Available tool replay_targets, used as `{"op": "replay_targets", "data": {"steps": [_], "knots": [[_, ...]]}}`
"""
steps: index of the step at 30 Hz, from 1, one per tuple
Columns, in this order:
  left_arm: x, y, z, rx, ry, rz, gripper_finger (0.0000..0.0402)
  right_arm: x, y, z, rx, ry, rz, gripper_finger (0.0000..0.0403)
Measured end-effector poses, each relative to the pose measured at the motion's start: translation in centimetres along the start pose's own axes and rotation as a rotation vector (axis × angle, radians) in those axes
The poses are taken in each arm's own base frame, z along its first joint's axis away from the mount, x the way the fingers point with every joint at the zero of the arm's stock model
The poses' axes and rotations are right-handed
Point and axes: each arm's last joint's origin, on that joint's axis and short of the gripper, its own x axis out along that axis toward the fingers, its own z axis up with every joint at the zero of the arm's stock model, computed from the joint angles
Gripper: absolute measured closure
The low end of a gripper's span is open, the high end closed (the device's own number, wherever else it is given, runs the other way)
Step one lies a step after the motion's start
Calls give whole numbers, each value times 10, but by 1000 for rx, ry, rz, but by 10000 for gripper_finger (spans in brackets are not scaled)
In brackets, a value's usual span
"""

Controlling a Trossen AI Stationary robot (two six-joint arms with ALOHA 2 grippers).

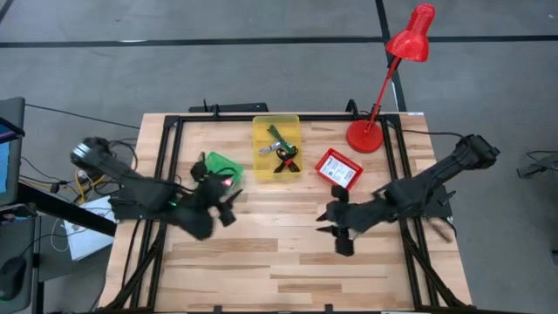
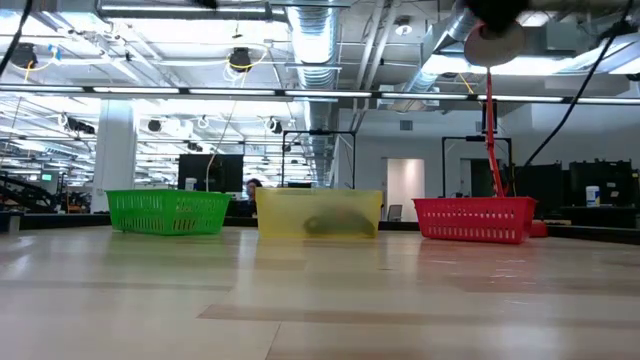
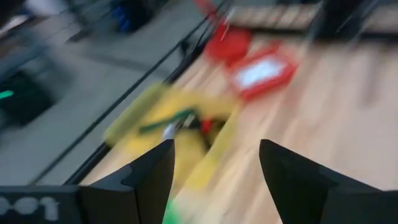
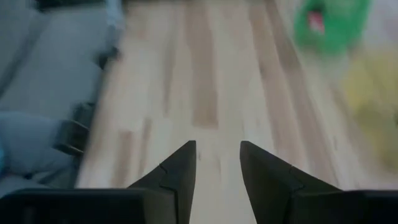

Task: Pick and place items into bin
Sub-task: Return to Home Position

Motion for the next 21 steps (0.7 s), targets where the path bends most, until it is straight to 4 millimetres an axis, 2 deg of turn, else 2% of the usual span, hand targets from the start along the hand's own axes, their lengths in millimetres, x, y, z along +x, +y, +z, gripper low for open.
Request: {"op": "replay_targets", "data": {"steps": [4,7,11,16,21], "knots": [[-25,23,-4,-109,-165,-159,176,-37,-5,15,-107,-171,122,282],[-28,38,-25,-157,-251,-327,176,-64,-16,18,-107,-235,152,282],[-20,50,-63,-216,-395,-588,176,-93,-29,15,-85,-300,211,282],[-8,62,-108,-289,-556,-794,176,-112,-45,-15,-60,-429,362,282],[0,70,-138,-339,-589,-835,176,-105,-64,-70,-25,-585,454,282]]}}
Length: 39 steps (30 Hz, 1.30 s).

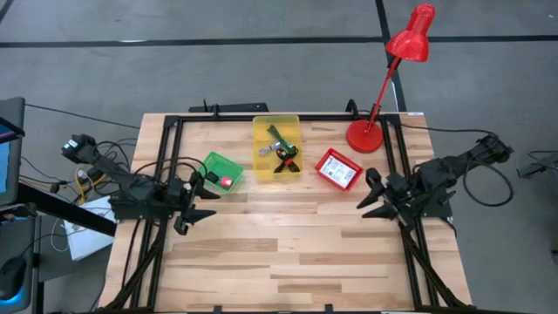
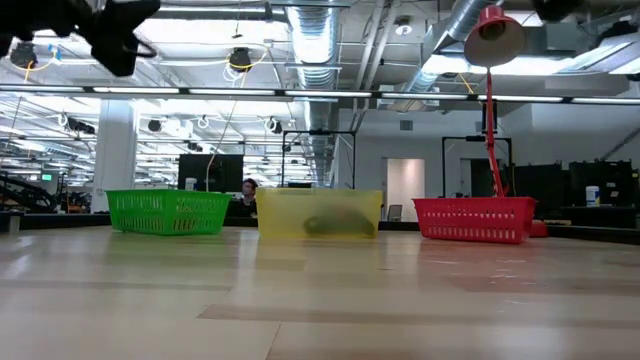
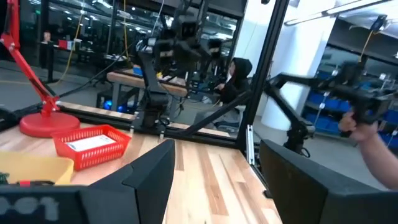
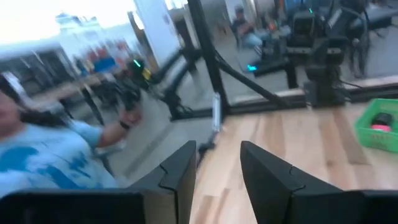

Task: Pick and place items into bin
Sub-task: Return to Home Position

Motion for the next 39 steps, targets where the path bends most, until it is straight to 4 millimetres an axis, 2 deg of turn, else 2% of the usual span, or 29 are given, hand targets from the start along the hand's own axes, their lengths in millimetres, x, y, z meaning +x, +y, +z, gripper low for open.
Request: {"op": "replay_targets", "data": {"steps": [4,8,10,12,14,17,21,25,32,39], "knots": [[-7,5,-13,-23,5,-3,176,-22,-12,-44,38,-126,52,282],[-11,9,-25,-34,11,-2,176,-35,-22,-85,47,-212,95,282],[-13,11,-28,-47,-7,-4,176,-34,-25,-98,54,-245,111,282],[-13,11,-29,-43,3,-3,176,-29,-28,-110,48,-208,131,282],[-13,11,-30,-39,10,-2,176,-28,-27,-110,49,-224,160,282],[-12,11,-33,-14,40,-15,176,-23,-33,-126,75,-129,108,282],[-11,12,-42,15,108,18,176,-23,-36,-132,91,-83,46,282],[-10,14,-46,-27,131,85,176,-23,-36,-132,49,-78,24,282],[-10,15,-50,-18,162,96,176,-23,-36,-132,3,-79,20,282],[-14,20,-64,57,310,130,176,-23,-36,-132,3,-78,20,282]]}}
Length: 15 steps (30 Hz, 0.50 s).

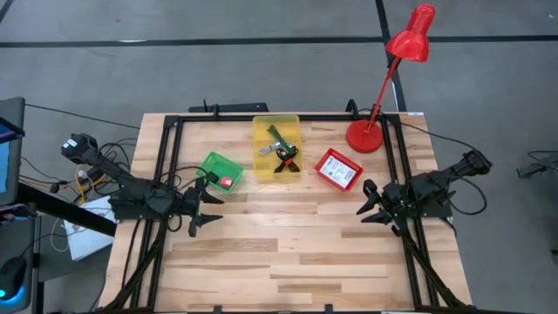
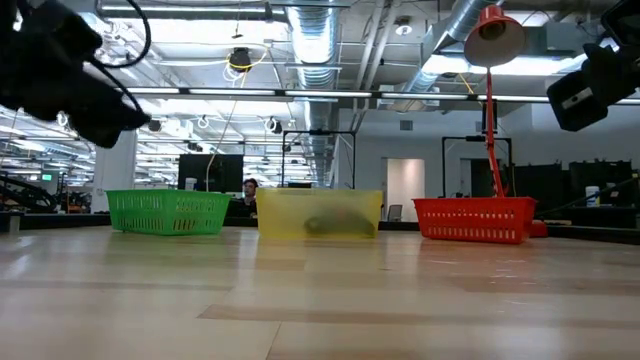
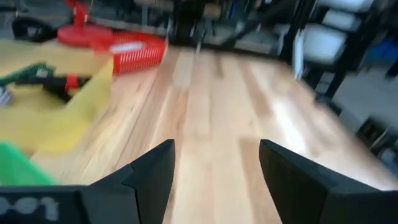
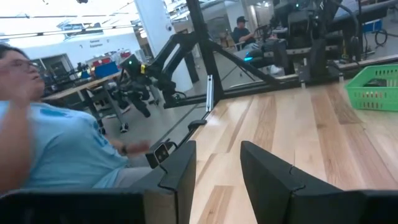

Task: Pick and place items into bin
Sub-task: Return to Home Position

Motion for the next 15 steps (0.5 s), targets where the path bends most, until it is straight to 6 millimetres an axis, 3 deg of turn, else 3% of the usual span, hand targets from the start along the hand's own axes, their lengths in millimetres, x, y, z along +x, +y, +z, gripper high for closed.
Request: {"op": "replay_targets", "data": {"steps": [8,15], "knots": [[-2,8,-22,128,215,61,176,0,0,0,0,1,0,282],[-2,8,-22,172,237,56,176,0,0,0,0,2,0,282]]}}
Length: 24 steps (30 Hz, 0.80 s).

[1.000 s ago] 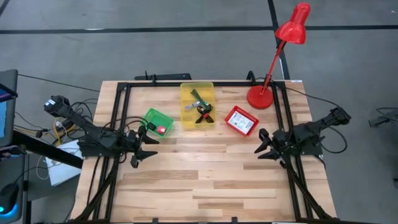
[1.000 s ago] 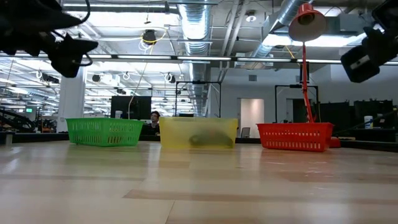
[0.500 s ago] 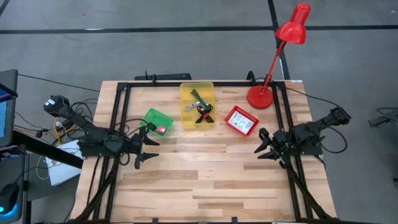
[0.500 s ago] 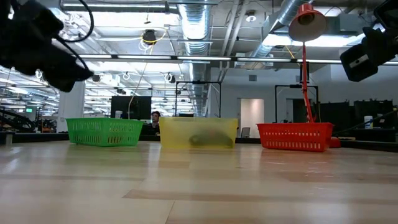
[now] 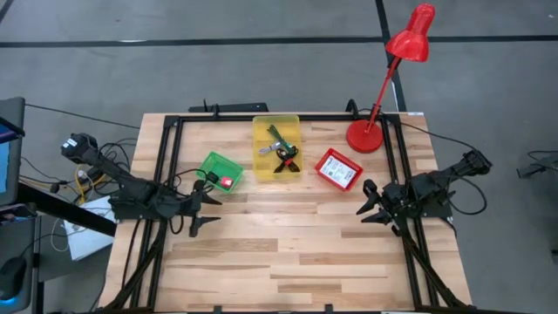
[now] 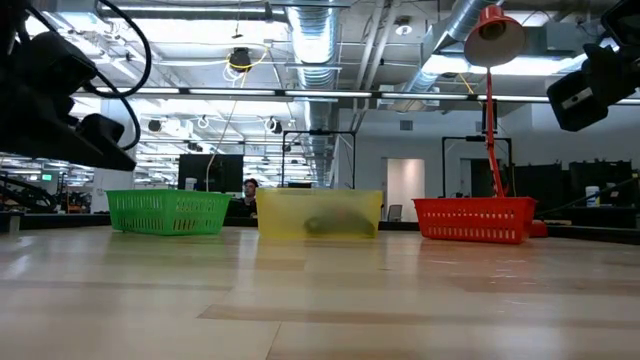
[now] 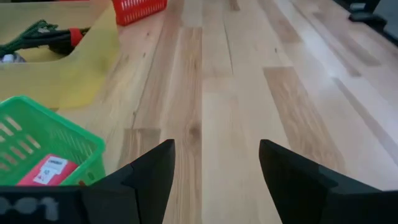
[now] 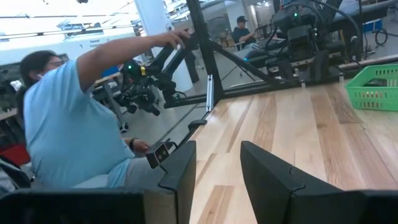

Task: Pick and place items into bin
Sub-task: Return to Home Position

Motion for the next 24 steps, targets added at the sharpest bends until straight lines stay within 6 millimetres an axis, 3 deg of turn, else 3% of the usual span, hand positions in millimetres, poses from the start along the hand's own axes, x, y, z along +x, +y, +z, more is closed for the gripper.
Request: {"op": "replay_targets", "data": {"steps": [12,24], "knots": [[-15,10,20,-136,-232,-6,176,0,0,0,0,0,0,282],[-23,35,32,-252,-396,173,176,0,0,0,0,0,0,282]]}}
